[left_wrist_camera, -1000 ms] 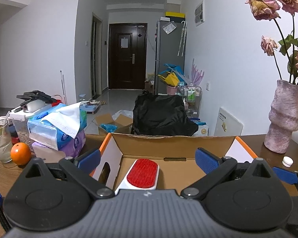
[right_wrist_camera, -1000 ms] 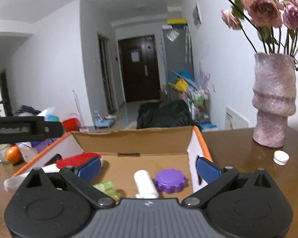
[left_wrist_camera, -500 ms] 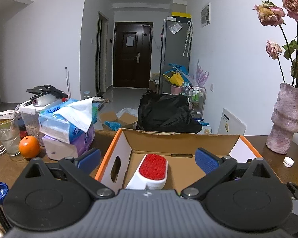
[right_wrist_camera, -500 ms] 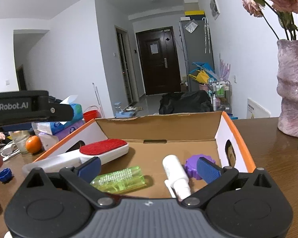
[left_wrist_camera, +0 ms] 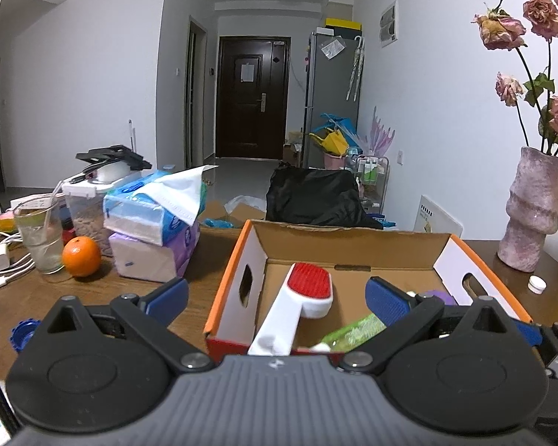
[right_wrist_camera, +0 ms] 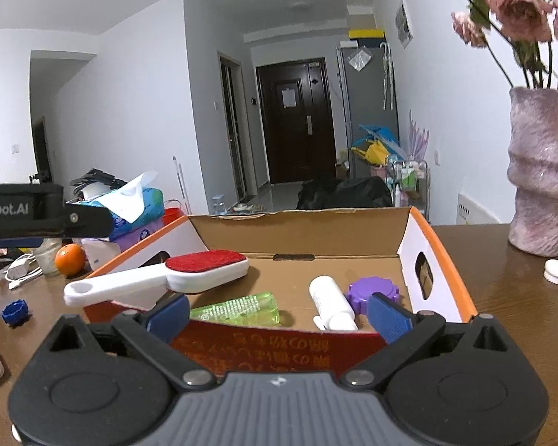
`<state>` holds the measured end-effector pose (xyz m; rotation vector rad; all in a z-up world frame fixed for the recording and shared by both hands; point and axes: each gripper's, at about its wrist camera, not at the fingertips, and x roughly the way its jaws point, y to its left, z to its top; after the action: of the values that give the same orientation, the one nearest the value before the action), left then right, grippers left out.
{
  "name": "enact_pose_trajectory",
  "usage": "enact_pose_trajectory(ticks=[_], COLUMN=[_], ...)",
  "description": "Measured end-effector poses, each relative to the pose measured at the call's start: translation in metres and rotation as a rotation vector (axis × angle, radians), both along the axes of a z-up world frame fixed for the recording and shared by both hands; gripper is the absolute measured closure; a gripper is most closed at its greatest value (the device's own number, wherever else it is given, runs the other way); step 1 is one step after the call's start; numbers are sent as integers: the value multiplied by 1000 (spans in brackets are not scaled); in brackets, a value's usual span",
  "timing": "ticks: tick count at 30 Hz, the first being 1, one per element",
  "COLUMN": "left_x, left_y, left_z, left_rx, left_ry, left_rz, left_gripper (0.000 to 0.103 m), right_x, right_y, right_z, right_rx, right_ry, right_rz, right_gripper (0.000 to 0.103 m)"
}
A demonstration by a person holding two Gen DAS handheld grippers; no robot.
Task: Organize rigid objects
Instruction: 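Withdraw both open tools from the box back over the table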
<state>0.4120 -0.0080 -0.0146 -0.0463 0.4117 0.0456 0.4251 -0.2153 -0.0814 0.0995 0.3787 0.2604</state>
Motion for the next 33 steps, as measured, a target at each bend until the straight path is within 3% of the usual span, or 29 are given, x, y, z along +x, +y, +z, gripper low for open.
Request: enact_pose_trajectory(ticks=[14,33], left_x=[-58,-129], left_y=[12,31], left_z=[-3,-22], left_rx=[11,8], left_ry=[9,84], left_rz=[-6,-7], left_gripper=[0,0], right_x=[-52,-129], right_y=[5,8], right_z=[-2,8], right_rx=[13,11], right_ry=[-16,-51], right_rz=[34,18], right_gripper=[2,2])
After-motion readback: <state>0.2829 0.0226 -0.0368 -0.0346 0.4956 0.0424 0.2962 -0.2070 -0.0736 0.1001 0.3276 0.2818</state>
